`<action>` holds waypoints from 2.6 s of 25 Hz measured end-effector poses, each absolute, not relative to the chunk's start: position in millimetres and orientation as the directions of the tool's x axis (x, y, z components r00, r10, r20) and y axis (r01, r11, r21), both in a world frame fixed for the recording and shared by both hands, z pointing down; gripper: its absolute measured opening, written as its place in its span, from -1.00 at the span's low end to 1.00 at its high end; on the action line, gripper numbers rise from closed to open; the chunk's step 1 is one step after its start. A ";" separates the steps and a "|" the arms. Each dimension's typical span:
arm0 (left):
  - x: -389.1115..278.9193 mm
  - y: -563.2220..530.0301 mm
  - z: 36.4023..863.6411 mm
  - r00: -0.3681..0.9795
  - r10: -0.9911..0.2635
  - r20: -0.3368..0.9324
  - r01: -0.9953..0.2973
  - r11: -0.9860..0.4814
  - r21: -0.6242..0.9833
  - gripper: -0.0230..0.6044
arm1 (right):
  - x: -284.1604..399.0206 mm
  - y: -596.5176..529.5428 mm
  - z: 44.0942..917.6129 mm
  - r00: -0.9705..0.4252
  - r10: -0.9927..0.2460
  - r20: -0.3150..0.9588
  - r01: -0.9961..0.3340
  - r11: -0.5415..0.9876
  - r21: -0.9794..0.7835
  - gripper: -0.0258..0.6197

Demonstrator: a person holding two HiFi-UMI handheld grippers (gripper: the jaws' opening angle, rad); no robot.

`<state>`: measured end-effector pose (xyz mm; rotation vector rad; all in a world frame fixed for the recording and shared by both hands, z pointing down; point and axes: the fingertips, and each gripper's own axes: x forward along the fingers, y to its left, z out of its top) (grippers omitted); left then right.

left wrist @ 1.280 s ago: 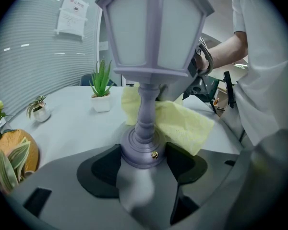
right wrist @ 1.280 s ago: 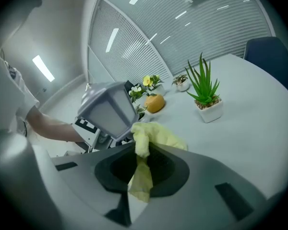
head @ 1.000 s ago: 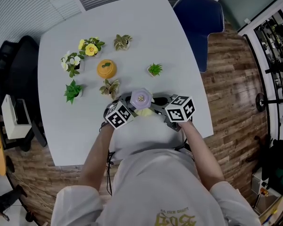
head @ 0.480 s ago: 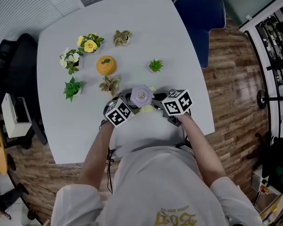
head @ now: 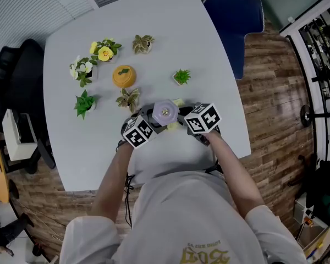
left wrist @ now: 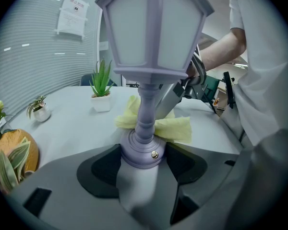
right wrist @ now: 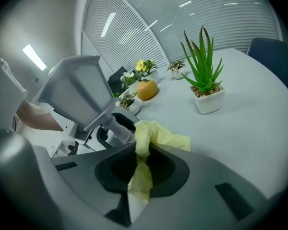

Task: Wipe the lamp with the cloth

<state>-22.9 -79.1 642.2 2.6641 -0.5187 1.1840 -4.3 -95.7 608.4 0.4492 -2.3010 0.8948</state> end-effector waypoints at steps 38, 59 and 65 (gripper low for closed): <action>-23.1 -78.3 643.2 0.621 -0.240 0.746 -0.386 -0.922 0.024 0.04 | 2.9 -86.8 611.3 -0.715 -0.151 0.683 -0.552 0.721 -0.419 -0.74; -23.3 -78.5 644.3 0.620 -0.246 0.745 -0.386 -0.922 0.017 0.04 | -7.7 -41.2 629.8 -0.623 -0.029 0.782 -0.480 0.803 -0.352 -0.75; -23.0 -78.0 644.2 0.624 -0.245 0.742 -0.383 -0.924 0.017 0.04 | -2.7 -43.9 622.7 -0.648 -0.034 0.761 -0.483 0.790 -0.377 -0.75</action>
